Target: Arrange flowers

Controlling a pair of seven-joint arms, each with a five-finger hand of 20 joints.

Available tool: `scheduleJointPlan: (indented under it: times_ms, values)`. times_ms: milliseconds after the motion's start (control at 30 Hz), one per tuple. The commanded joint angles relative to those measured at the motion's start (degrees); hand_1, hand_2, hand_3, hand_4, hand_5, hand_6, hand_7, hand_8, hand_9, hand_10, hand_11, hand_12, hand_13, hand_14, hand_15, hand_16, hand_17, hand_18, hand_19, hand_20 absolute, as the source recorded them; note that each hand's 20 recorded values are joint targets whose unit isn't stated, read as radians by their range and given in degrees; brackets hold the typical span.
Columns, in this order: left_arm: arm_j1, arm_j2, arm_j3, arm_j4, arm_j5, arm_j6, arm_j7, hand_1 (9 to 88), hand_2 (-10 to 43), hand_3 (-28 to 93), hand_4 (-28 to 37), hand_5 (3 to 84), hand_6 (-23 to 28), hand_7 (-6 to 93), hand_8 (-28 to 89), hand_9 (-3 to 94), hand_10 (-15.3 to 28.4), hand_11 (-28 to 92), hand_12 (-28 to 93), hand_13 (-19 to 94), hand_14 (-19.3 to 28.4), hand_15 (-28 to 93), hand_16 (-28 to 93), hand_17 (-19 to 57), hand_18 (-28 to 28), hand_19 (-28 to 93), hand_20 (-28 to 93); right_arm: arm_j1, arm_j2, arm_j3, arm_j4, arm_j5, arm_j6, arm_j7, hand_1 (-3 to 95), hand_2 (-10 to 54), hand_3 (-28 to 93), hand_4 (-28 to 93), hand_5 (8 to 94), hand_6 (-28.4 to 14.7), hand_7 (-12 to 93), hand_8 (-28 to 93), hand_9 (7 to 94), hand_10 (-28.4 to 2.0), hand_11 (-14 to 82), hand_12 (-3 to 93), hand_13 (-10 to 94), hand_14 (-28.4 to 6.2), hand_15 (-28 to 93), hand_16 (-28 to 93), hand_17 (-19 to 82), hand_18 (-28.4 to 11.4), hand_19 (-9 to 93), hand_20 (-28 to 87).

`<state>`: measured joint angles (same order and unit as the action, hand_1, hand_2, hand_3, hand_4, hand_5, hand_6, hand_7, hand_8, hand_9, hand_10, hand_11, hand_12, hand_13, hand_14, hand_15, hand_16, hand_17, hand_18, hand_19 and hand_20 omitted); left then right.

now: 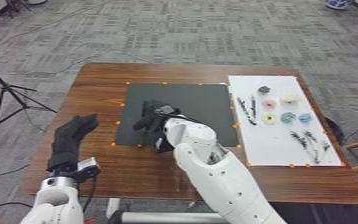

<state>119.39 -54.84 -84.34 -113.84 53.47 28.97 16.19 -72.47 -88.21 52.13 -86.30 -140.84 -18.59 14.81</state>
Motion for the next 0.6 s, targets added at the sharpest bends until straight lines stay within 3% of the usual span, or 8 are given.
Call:
scheduleJointPlan:
  times_ms: [33,67,233,267,400,533,600]
  values:
    - [1.6,-0.96,-0.98,-1.18,0.8,-1.51,-0.82,19.6,11.6,69,-28.3,52.0,3.9,17.9,-8,51.1,15.0,23,14,39,16.2,18,2,4.5,11.2,13,15,2.0,6.0,-1.7,-5.4,4.6,-0.8,3.1,23.6,-6.8,61,-4,77.2,-4.8,38,-5,91.9,-12.0,45.5,31.0,94,-1.7,70,28,73,-13.4,93,64]
    - [2.4,-1.08,-1.66,-1.57,1.16,-1.44,-0.99,19.6,11.5,69,-28.3,51.9,4.0,17.9,-8,51.1,15.0,23,14,39,16.2,19,2,4.5,11.2,13,15,1.8,8.1,-1.6,-7.3,5.9,-0.1,3.2,23.3,-6.6,60,-4,77.1,-4.8,38,-5,91.8,-12.1,45.5,31.0,94,-1.8,70,28,72,-13.5,93,64]
    - [3.9,0.06,-3.43,-1.95,-0.16,0.48,0.3,19.8,10.7,69,-28.3,51.8,3.9,17.9,-8,51.1,14.9,23,14,39,16.2,18,2,4.5,11.2,13,15,0.1,23.4,0.9,-19.4,12.0,8.1,3.8,24.0,-7.1,60,-5,75.6,-5.5,34,-4,89.1,-12.6,42.8,30.8,94,-2.8,63,32,69,-14.0,93,60]
    - [5.0,0.01,-4.38,-2.38,-0.3,0.58,0.71,19.9,10.0,69,-28.3,51.8,3.9,17.9,-8,51.1,14.9,23,14,39,16.2,18,2,4.5,11.2,13,15,-1.4,26.2,3.0,-21.7,12.5,8.8,3.0,24.3,-7.9,60,-5,75.0,-5.6,33,-4,88.6,-13.1,41.8,30.7,94,-2.8,61,33,68,-14.2,93,58]
    - [6.3,0.1,-5.95,-2.79,0.48,0.85,2.21,21.9,2.0,70,-28.3,51.2,3.8,17.8,-8,50.2,14.6,23,14,39,16.0,18,2,4.5,11.5,13,15,-9.3,36.6,14.4,-28.2,13.9,13.3,0.8,24.8,-9.3,60,-5,71.2,-6.1,26,-3,83.5,-16.0,34.2,30.2,89,-6.3,49,39,57,-16.6,92,45]
    - [6.7,-0.31,-6.06,-3.11,0.1,1.32,2.08,21.6,0.3,69,-28.3,50.4,3.5,17.9,-8,49.5,14.4,22,14,39,15.8,17,2,4.5,11.8,12,15,-20.7,42.7,28.5,-30.8,14.9,19.7,0.5,25.0,-9.5,59,-6,65.7,-7.5,20,-2,76.1,-17.6,26.4,29.2,79,-12.0,42,35,48,-18.7,80,41]
    - [7.1,-0.58,-5.85,-3.29,0.04,1.01,1.92,21.6,0.4,69,-28.3,50.3,3.4,18.0,-8,49.5,14.4,22,14,39,15.9,17,3,4.5,11.8,12,15,-26.0,44.6,34.6,-31.3,14.9,20.8,1.5,24.7,-9.5,59,-7,65.0,-7.7,19,-2,74.8,-17.7,25.5,29.1,77,-12.6,42,35,45,-19.6,78,42]
